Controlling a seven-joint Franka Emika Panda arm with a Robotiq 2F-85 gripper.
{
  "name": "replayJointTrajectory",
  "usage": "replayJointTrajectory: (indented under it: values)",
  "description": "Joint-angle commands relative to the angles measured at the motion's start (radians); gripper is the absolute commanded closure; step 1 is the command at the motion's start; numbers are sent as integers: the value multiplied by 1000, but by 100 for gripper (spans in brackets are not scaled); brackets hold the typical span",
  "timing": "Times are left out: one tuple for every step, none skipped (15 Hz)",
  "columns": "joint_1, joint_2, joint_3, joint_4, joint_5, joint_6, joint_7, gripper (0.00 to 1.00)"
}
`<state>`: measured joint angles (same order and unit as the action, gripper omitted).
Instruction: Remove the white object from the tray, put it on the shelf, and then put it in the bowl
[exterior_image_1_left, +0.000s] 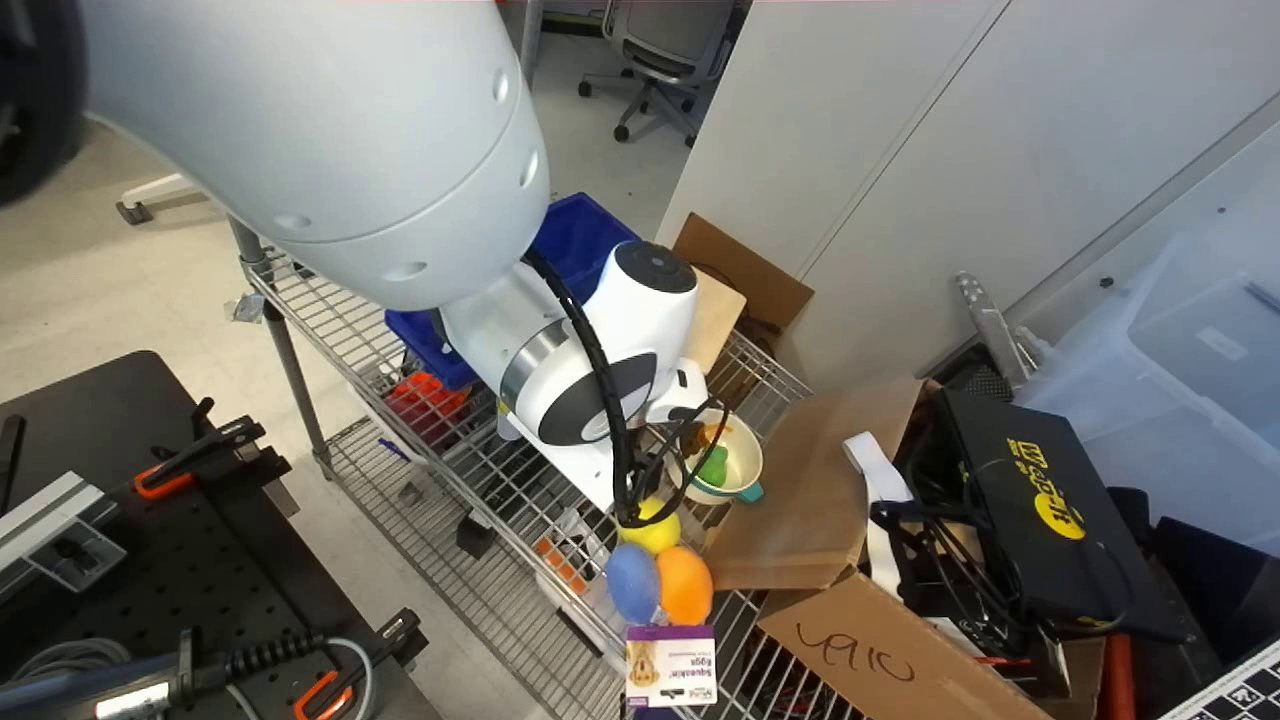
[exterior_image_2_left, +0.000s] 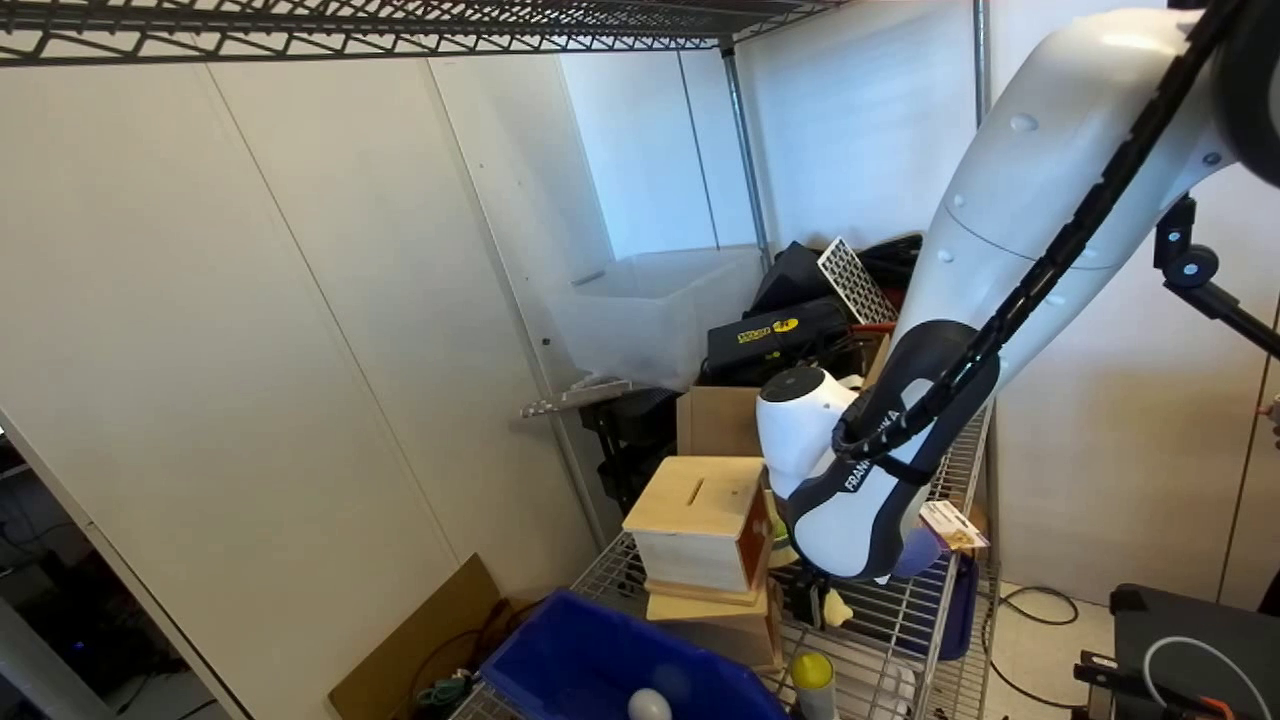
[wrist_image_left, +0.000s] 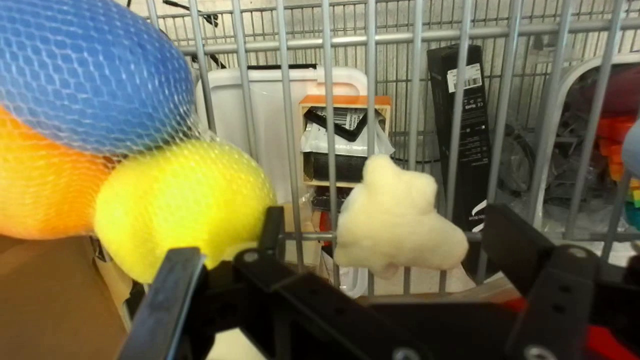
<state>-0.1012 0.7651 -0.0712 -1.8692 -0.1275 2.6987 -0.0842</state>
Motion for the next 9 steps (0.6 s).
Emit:
replayJointTrajectory:
  values:
    - [-10, 13, 16, 16, 27, 21, -5, 0]
    - [-9, 17, 17, 16, 27, 21, -5, 0]
    - [-9, 19, 19, 15, 28, 20, -6, 0]
    - [-11, 20, 24, 14, 31, 19, -9, 0]
    - [-14, 21, 29, 12, 34, 18, -13, 0]
    - [-13, 24, 30, 12, 36, 18, -13, 0]
    - [-14, 27, 34, 12, 41, 16, -14, 0]
    - [-14, 31, 36, 13, 43, 16, -14, 0]
    - [-14, 36, 38, 14, 45, 15, -14, 0]
